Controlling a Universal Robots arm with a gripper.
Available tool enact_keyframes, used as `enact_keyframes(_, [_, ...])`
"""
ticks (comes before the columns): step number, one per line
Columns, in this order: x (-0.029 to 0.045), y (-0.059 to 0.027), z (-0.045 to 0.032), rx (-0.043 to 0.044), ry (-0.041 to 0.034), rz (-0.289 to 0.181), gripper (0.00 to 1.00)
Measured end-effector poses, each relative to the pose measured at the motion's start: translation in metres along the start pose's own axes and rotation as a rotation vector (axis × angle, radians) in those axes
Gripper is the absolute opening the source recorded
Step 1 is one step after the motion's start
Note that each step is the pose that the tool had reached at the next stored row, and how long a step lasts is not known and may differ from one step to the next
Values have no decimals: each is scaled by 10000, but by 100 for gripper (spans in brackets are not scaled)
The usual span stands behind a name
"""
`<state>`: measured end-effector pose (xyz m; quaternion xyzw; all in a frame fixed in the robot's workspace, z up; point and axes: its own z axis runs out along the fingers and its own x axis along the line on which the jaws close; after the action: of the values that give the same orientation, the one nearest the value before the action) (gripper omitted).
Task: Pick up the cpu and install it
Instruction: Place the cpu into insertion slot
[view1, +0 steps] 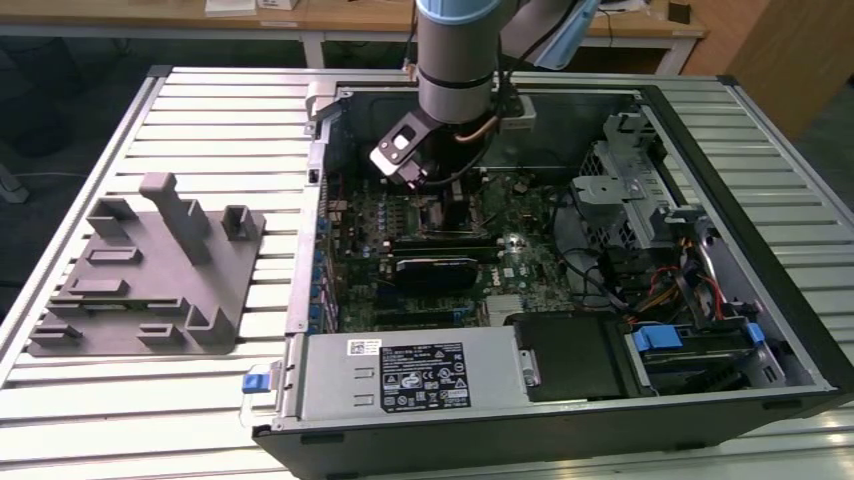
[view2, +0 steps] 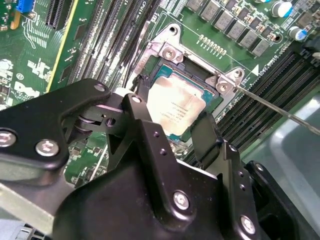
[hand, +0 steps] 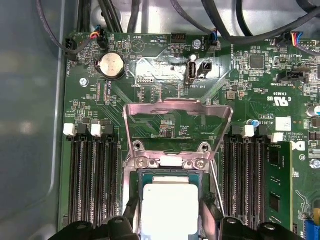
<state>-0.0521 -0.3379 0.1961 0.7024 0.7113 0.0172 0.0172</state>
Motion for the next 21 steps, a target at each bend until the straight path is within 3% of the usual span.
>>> enact_keyframes(8, [0,4,-77,0,0,0,61])
enact_keyframes(15, [0,4,-82,-1,1,0,61])
enact_keyframes(18, [0,4,-84,-1,1,0,53])
enact_keyframes(20, [0,4,-86,-1,1,0,41])
enact_keyframes(21, [0,4,-86,-1,1,0,41])
